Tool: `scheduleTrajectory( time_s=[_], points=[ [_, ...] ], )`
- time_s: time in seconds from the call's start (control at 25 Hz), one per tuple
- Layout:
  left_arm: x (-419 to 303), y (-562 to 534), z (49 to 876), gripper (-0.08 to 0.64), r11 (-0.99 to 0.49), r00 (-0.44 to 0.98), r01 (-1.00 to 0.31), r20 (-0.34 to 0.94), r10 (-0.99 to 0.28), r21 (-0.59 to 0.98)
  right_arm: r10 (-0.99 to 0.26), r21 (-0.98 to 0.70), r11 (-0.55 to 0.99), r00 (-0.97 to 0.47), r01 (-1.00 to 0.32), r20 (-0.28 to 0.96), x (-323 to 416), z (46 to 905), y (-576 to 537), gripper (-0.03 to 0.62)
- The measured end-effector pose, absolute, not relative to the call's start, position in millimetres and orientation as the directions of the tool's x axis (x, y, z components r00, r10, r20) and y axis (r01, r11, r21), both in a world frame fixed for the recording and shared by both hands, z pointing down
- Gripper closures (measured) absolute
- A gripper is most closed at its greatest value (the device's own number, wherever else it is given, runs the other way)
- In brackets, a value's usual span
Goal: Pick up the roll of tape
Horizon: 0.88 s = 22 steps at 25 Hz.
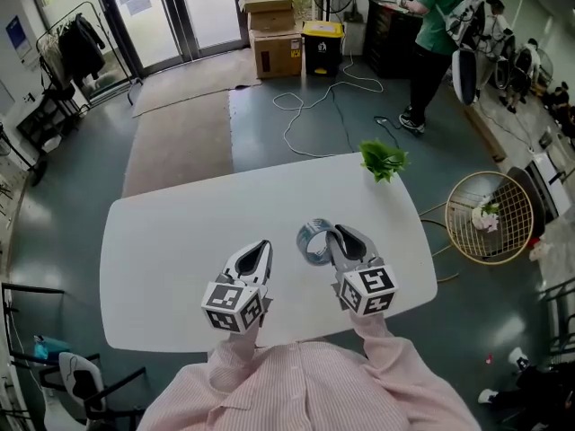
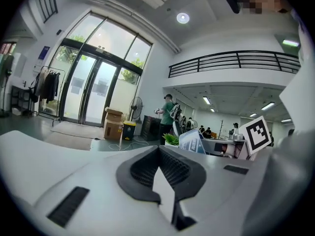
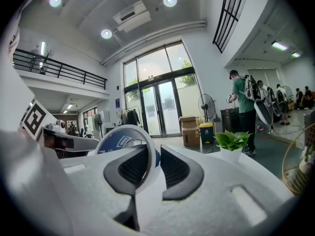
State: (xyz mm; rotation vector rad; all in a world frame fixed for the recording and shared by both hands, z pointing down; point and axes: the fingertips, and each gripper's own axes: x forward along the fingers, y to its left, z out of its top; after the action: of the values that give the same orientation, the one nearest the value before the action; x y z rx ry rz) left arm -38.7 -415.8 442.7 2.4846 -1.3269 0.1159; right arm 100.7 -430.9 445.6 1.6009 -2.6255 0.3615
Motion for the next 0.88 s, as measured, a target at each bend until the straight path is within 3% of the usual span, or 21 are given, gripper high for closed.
scheduleTrajectory(
  time_s=[0.88],
  points=[
    [-60, -406, 389, 0.56, -0.494, 0.509, -0.858, 0.093, -0.856, 0.142, -0.915, -0.151, 0.4, -0.403, -0.904, -0.016, 119, 384, -419, 0.526]
  ],
)
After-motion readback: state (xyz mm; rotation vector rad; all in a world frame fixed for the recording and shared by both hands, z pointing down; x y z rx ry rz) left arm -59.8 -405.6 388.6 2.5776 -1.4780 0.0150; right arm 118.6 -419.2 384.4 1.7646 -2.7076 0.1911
